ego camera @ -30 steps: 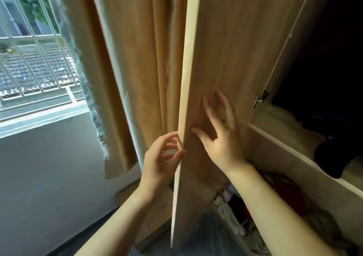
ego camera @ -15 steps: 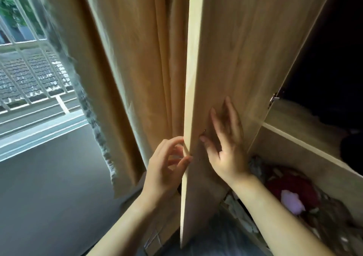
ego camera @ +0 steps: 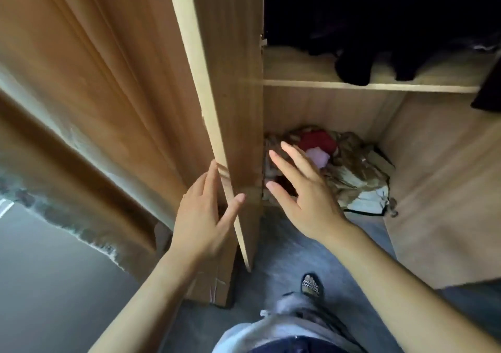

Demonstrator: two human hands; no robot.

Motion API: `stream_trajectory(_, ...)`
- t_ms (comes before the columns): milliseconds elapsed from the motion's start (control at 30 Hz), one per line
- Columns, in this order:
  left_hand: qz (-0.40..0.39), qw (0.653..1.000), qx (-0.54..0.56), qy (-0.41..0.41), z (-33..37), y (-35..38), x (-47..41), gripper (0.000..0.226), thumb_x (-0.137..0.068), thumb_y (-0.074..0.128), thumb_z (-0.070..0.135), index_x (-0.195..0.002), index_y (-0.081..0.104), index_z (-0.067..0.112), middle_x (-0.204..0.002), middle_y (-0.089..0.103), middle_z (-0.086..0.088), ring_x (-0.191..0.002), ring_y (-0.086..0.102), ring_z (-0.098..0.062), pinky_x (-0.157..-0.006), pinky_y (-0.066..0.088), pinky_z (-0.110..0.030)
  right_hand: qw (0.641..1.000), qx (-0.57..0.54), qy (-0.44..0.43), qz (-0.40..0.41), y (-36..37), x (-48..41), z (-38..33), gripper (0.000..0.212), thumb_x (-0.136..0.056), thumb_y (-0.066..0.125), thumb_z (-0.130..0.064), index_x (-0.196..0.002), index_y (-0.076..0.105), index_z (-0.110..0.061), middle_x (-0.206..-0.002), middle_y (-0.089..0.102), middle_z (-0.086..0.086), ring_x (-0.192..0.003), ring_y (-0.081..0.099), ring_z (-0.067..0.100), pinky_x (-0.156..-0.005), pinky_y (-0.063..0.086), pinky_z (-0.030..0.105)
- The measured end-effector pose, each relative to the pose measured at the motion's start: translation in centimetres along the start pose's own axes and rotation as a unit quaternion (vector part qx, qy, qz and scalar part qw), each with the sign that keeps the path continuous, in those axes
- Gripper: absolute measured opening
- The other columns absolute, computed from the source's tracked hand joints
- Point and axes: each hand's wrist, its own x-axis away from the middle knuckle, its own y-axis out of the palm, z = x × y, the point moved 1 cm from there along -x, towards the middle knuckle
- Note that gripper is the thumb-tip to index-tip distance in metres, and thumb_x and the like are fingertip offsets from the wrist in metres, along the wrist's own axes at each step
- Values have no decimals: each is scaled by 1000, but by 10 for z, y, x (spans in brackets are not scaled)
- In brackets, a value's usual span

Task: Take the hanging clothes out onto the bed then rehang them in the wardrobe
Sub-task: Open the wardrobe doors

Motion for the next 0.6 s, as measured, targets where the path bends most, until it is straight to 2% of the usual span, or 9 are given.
stream_trajectory(100,-56,998,-12,24,-2,21,25,78,-87,29,69,-150,16,23,-150,34,-3,-137,31,-19,-110,28,-36,995,23,83,-39,-7,57,10,61,-90,37,-56,-144,34,-28,-156,17,-8,-142,11,9,-113,14,28)
stream_trajectory(167,-100,994,-10,48,4,39,39,78,-86,28,68,-148,23,21,-148,39,-5,-135,34,-21,-109,31,-38,990,41,126,-55,-13,90,18,64,-89,36,-59,-145,32,-29,-156,14,-10,-142,11,7,-113,18,29)
stream_trajectory(300,-157,982,-12,106,25,72,45,73,-89,31,63,-144,33,16,-140,47,-6,-128,43,-24,-105,38,-41,980,69,181,-48,-26,134,33,70,-85,31,-63,-143,36,-24,-154,22,-7,-140,19,10,-111,24,29)
stream_trajectory(467,-224,962,-24,157,65,110,34,73,-88,29,63,-142,36,14,-132,52,-7,-123,47,-28,-103,40,-46,970,85,227,-11,-46,162,61,67,-86,37,-59,-138,45,-19,-150,33,0,-135,29,12,-106,31,28)
stream_trajectory(600,-249,948,-51,193,110,145,5,74,-86,28,64,-140,39,14,-125,55,-8,-116,52,-31,-99,42,-48,966,97,239,28,-74,162,100,63,-87,41,-56,-133,52,-13,-144,42,6,-131,38,18,-104,36,32)
